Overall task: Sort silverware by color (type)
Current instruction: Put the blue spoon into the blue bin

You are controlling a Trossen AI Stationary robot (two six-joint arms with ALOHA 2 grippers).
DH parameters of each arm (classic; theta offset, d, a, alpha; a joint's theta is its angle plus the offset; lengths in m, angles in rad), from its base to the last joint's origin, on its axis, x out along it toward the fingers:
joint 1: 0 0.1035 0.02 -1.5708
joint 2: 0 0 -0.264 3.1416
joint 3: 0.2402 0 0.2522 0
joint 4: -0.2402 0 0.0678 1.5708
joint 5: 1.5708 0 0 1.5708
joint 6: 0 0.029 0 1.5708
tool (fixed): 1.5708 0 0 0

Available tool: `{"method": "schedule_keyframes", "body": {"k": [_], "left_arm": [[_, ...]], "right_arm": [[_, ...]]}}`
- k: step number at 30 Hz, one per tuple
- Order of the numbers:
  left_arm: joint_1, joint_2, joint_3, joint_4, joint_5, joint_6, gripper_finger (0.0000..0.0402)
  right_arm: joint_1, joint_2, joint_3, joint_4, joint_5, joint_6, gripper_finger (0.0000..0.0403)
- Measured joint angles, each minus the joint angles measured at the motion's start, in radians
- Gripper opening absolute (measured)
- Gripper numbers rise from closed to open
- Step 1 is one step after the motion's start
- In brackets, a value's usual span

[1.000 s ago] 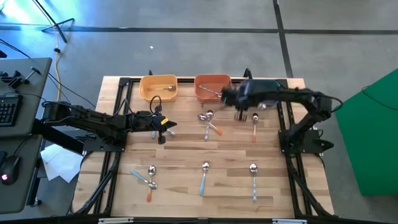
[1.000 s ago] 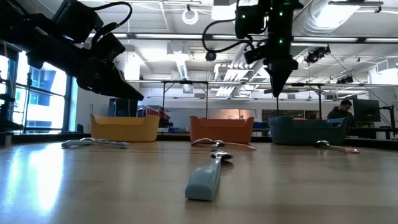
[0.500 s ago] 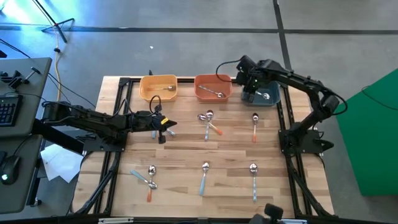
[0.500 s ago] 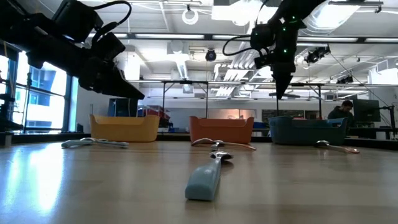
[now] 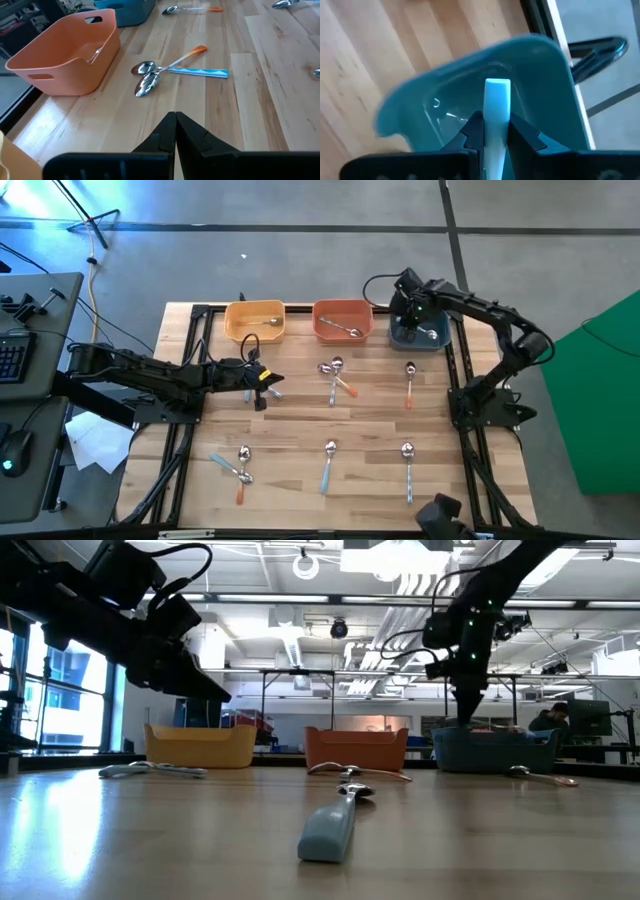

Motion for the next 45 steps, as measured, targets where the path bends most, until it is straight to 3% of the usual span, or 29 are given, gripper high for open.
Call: {"method": "schedule_keyframes", "body": {"k": [10, 26, 38, 41, 45], "left_arm": [[0.0, 0.0, 0.0, 0.0, 0.0, -0.002, 0.0001], [0.0, 0.0, 0.0, -0.031, 0.01, -0.047, 0.0001], [0.0, 0.0, 0.0, -0.047, 0.011, -0.057, 0.0001], [0.0, 0.0, 0.012, -0.092, 0.011, -0.056, 0.0001], [0.0, 0.0, 0.067, -0.229, 0.025, -0.055, 0.0001]], "right_arm": [[-0.09, 0.0, -0.079, 0.106, -0.012, -0.047, 0.0044], [-0.104, 0.002, -0.156, 0.239, -0.056, -0.03, 0.0061], [-0.082, 0.0, -0.156, 0.239, 0.001, 0.031, 0.0127], [-0.048, -0.026, -0.156, 0.238, 0.057, 0.03, 0.0119], [-0.004, -0.109, -0.156, 0.236, 0.08, 0.027, 0.007]]}}
